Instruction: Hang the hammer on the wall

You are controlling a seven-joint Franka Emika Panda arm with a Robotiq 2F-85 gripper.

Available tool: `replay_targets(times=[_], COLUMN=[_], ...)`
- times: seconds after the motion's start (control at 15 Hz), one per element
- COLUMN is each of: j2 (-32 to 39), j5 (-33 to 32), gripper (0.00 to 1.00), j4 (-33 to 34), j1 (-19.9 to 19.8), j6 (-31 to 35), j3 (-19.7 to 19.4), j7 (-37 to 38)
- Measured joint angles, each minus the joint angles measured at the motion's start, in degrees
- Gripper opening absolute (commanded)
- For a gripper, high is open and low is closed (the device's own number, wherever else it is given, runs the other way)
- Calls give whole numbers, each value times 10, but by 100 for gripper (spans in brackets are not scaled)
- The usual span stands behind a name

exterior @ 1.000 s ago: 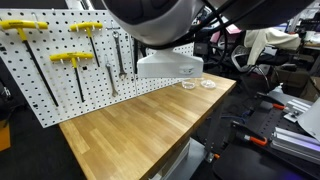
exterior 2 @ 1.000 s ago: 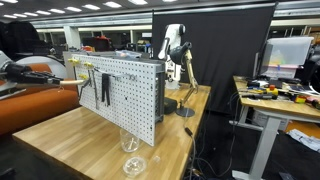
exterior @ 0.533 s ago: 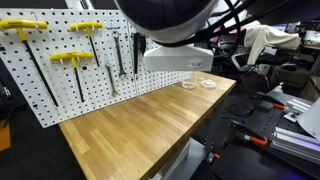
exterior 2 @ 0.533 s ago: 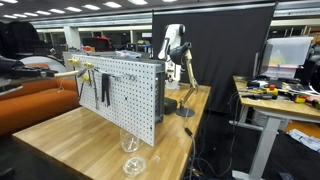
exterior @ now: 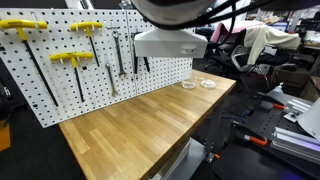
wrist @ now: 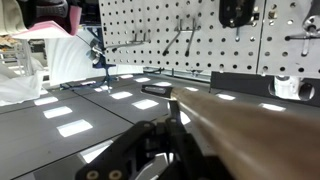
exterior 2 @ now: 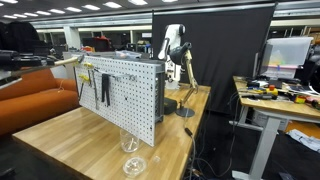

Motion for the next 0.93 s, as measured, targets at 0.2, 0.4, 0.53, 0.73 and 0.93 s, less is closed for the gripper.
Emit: replay_targets(times=[0.2, 0.4, 0.53, 0.73, 0.93], j2=[2, 12, 23, 35, 41], j5=[-62, -107, -135, -154, -159], gripper=[8, 8, 8, 8, 8], j4=[-1, -10, -18, -27, -38], j1=[-6, -16, -24, -35, -38], j6=[-1, -1, -3, -15, -25], j3=[-11, -21, -27, -31, -31], j7=[-5, -7, -7, -6, -5])
